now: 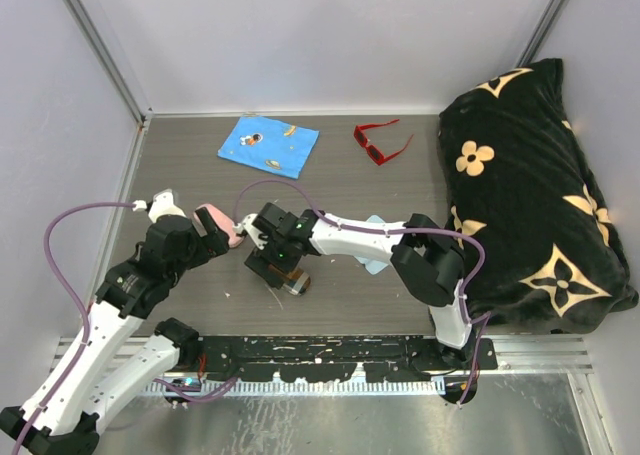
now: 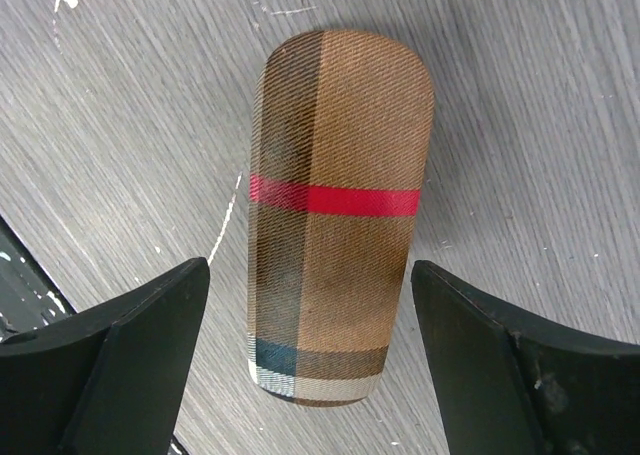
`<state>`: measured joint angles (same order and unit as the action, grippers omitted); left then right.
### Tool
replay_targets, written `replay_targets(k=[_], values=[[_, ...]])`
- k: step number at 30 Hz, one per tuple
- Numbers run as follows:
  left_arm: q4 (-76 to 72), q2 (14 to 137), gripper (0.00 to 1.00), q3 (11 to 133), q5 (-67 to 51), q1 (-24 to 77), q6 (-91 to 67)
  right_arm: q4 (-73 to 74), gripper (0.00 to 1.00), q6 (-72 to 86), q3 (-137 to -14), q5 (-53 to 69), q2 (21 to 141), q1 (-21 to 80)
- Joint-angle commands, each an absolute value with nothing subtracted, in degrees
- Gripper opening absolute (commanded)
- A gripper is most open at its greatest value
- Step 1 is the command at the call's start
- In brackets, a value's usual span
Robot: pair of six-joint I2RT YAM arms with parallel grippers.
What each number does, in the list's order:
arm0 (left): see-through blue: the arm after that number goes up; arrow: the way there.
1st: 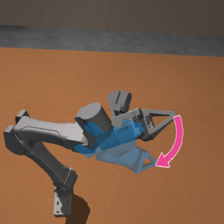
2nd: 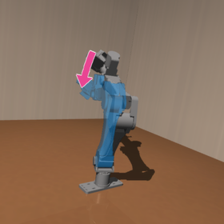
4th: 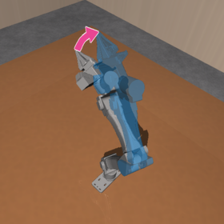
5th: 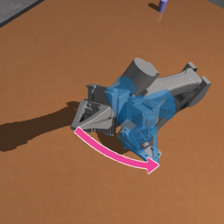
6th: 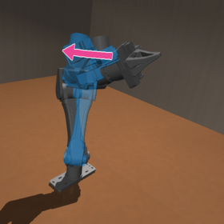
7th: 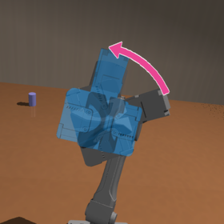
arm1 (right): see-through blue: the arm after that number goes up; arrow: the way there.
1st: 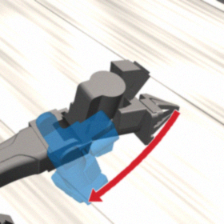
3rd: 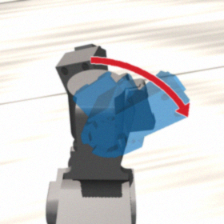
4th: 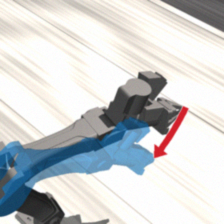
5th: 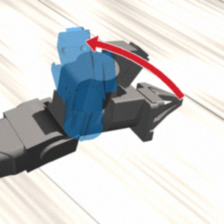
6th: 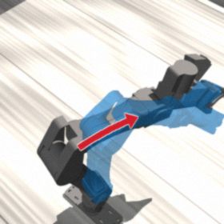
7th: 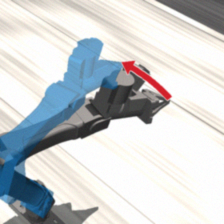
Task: Organize the sunglasses
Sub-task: Pick up the sunglasses case from the center of the board.
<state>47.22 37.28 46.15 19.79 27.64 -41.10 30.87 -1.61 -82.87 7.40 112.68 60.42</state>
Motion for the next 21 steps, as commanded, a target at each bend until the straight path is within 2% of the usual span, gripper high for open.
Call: replay_targets(k=[1,7,12,17,21], values=[[46.8,37.0,0.87,47.8,20.8,27.3,-40.8,31.4,0.86,-2.9,-85.8,6.0,113.4,60.8],[46.8,36.8,0.87,47.1,20.2,27.4,-41.0,32.2,0.81,-3.2,-86.8,5.8,114.4,60.7],[46.8,36.0,0.87,46.7,20.3,27.3,-41.3,32.4,0.72,-3.2,-87.2,5.9,114.9,60.7],[46.9,36.0,0.87,46.7,20.2,27.3,-41.2,32.5,0.58,-2.5,-87.4,5.6,114.8,60.8],[45.8,36.4,0.87,46.8,17.9,27.4,-40.7,30.7,0.36,1.5,-85.0,4.6,112.4,60.5]])
